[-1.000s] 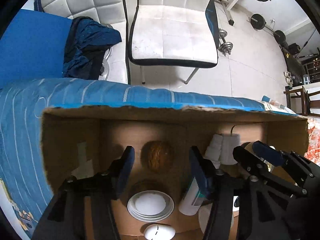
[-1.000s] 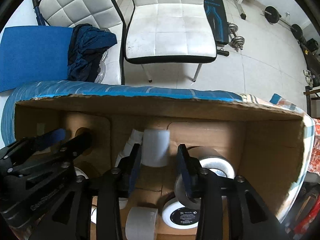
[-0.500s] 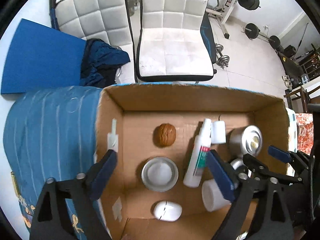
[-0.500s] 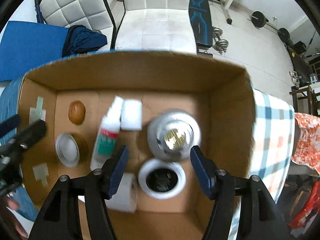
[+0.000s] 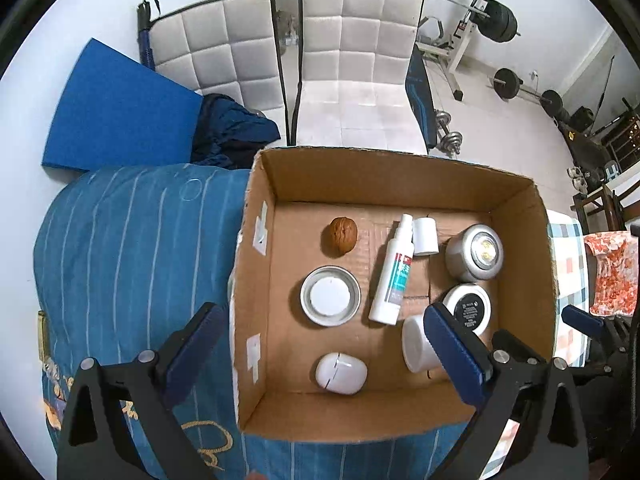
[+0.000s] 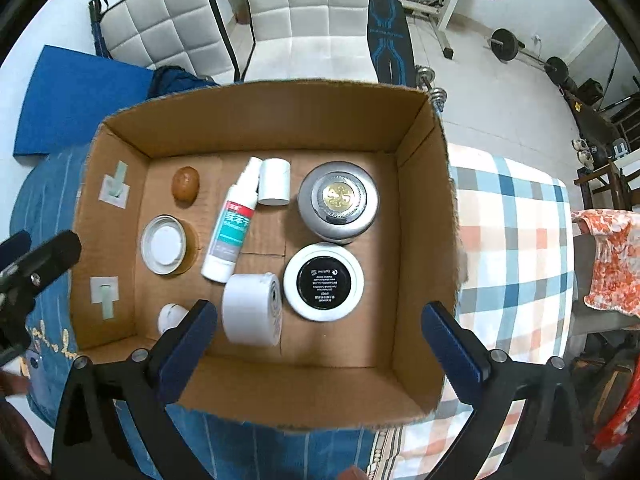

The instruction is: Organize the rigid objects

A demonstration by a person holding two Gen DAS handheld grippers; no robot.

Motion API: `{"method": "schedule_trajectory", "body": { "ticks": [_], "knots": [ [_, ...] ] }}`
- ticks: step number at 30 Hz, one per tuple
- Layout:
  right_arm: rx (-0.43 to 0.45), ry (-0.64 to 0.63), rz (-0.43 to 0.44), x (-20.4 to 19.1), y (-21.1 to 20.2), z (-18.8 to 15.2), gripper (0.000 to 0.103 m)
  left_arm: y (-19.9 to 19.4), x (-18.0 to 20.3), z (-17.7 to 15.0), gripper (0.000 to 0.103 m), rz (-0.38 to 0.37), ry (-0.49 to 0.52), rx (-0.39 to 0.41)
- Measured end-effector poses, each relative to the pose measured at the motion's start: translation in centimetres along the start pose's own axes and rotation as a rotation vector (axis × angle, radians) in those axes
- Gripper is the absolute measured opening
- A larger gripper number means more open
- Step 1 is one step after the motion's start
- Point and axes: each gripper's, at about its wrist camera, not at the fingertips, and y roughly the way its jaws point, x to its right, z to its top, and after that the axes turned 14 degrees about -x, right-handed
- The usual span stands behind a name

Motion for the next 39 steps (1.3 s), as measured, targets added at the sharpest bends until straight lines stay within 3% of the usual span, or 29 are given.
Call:
{"method": "schedule_trajectory", "body": {
  "ticks": [6,10,15,23,30,39],
  "knots": [
    [0.047,-0.002,0.018,-0.3,-3.2,-2.2,0.103,-3.4,0.5,-3.4,0.103,-0.013,-0.004,0.059],
    [0.106,-0.013,0.035,0.2,-6.6,-5.8,0.103,-7.1,1.1,-7.0,0.103,-0.006,0.0,0.126],
    [0.193,-0.02,0.055,1.8,-11.9,-12.1,0.103,-12.2,2.1,-12.5,0.103,0.038,0.018,0.21],
    [0.281,-0.027,0.078,3.6,-18.7,-21.7,0.103,-18.6,1.6,-19.8,0.103,0.002,-0.015,0.274],
    [0.323,-0.034,0.087,3.6,-22.6,-27.2,0.103,-22.5,2.5,-23.1,0.103,0.032,-0.015,0.319],
    [0.369,-0.046,0.044,3.9,-25.5,-30.0,0.103,-24.6,3.5,-25.8,0.103,0.022,-0.008,0.362]
  ]
}}
